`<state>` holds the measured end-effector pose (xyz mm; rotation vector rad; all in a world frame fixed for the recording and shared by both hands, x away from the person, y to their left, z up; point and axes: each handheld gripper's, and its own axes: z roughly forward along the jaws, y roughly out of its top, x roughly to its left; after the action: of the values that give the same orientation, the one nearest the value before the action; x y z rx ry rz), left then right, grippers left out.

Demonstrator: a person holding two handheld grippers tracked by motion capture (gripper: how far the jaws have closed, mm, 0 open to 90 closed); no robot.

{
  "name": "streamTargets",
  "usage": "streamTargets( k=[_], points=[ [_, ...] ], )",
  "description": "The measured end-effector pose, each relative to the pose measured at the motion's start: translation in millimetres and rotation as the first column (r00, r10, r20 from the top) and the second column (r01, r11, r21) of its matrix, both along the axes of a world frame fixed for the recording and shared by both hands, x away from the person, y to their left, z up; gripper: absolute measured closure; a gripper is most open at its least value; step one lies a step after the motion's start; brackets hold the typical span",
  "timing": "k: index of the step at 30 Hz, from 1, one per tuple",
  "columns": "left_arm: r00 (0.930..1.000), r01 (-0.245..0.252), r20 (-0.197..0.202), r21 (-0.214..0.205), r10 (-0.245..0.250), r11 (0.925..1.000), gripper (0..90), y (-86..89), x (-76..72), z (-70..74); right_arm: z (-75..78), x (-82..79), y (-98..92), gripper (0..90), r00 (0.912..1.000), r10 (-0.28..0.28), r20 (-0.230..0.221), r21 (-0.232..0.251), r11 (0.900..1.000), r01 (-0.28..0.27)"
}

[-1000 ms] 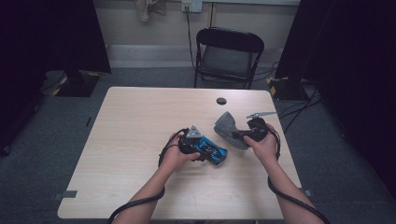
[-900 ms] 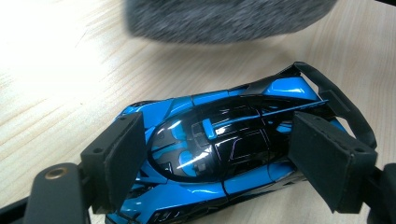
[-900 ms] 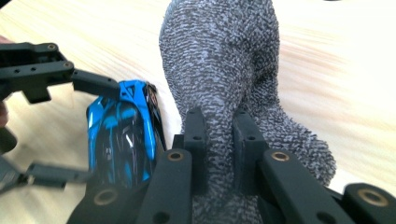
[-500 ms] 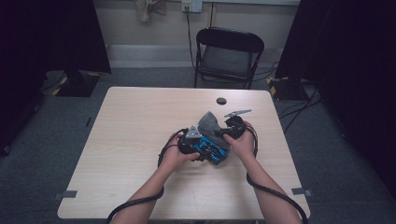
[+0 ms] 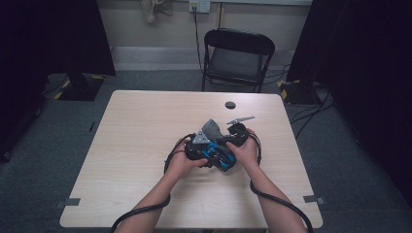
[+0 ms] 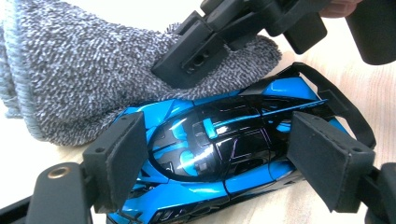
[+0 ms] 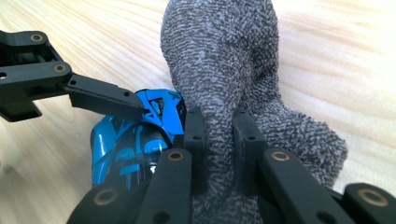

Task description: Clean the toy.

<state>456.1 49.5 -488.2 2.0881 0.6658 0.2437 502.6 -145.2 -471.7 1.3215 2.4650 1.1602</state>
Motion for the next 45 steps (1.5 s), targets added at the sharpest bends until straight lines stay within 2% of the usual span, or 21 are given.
streamTargets(
  k=[6,14,24,26,28,29,31,45],
  points=[
    [1.0000,-0.002,-0.004,0.003,0.002,1.0000,19.8,-0.5,-0.1,0.4,-1.5,-3.8,-5.6,79.5,1.0000,0.002,-0.006,0.005,1.0000,-0.002],
    [1.0000,-0.002,-0.001,0.003,0.002,1.0000,19.9,-0.1,-0.2,0.2,0.8,-9.7,-14.6,79.4,0.9995,0.032,-0.008,-0.028,0.9991,-0.032],
    [0.9999,-0.011,-0.009,0.009,0.012,0.9999,20.2,-0.6,-0.7,1.4,2.0,-24.2,-34.3,79.4,0.9996,0.027,-0.008,-0.027,0.9993,-0.027],
    [0.9997,-0.021,-0.010,0.021,0.021,0.9996,20.5,1.4,-0.3,2.0,3.0,-27.5,-38.4,79.4,0.9996,0.027,-0.010,-0.030,0.9992,-0.027],
    [0.9997,-0.023,-0.011,0.010,0.023,0.9997,20.8,3.8,-0.1,0.8,3.4,-30.7,-42.8,79.3,0.9996,0.026,-0.007,-0.033,0.9991,-0.027],
    [0.9997,-0.024,-0.008,0.018,0.024,0.9996,20.8,4.1,-0.3,0.9,3.7,-32.5,-45.4,79.3,0.9997,0.025,-0.006,-0.035,0.9991,-0.025],
    [0.9999,-0.013,0.006,0.066,0.012,0.9978,20.2,4.7,-0.7,1.3,4.0,-35.0,-48.5,79.3,0.9997,0.023,-0.008,-0.037,0.9991,-0.023],
    [0.9997,-0.023,0.001,0.069,0.023,0.9974,19.8,4.6,-1.1,1.8,6.3,-47.8,-66.6,79.0,0.9997,0.021,-0.012,-0.056,0.9982,-0.022]
  ],
)
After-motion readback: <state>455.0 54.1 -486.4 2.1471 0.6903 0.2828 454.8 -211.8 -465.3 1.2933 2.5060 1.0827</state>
